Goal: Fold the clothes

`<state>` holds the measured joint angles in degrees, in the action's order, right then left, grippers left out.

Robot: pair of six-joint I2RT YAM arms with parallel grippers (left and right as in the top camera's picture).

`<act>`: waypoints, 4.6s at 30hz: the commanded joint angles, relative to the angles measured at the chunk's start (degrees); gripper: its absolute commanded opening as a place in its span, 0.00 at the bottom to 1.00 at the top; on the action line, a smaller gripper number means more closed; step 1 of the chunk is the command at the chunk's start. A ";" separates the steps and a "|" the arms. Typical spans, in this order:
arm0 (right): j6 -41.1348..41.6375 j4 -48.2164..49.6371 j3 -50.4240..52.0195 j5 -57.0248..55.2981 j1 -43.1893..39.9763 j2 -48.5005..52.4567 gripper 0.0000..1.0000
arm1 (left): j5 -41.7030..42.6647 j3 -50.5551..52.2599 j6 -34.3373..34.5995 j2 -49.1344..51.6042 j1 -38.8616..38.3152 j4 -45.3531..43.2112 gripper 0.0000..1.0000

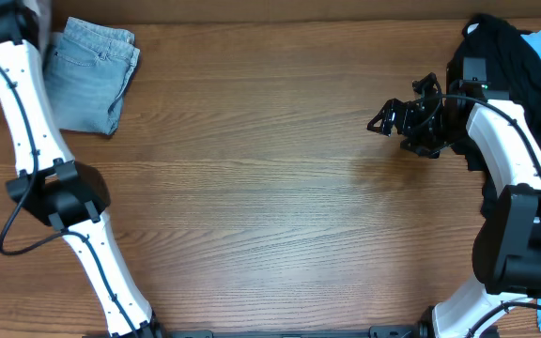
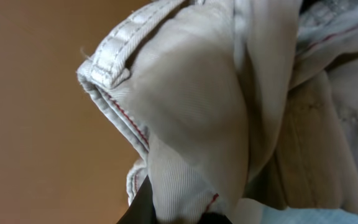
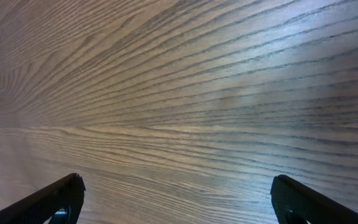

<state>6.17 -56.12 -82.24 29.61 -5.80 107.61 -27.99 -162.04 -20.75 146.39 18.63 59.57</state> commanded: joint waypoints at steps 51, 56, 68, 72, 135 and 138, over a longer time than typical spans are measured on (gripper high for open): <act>0.48 -40.92 -71.87 6.62 0.07 -14.78 1.00 | 30.80 -1.20 13.53 -24.24 -22.08 14.14 1.00; 0.46 -40.92 -71.87 6.49 0.07 -16.44 1.00 | 30.80 -1.20 13.53 -24.24 -22.03 14.14 1.00; -1.92 -30.10 -62.66 -20.46 4.35 -21.03 1.00 | 30.80 -1.20 13.53 -24.24 -22.03 14.14 1.00; -1.95 -16.28 -46.77 -26.51 7.80 -28.59 1.00 | 30.80 -1.20 13.53 -24.24 -21.99 14.14 1.00; -1.68 52.13 81.77 -22.45 11.08 -107.45 1.00 | 30.82 -1.20 13.53 -24.24 -22.05 14.14 1.00; -1.68 52.13 81.79 -22.47 11.08 -107.45 1.00 | 30.82 -1.20 13.53 -24.24 -22.03 14.14 1.00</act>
<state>4.49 -4.27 -1.04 7.86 5.61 0.84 2.20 -162.89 -7.79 122.50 -3.99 73.80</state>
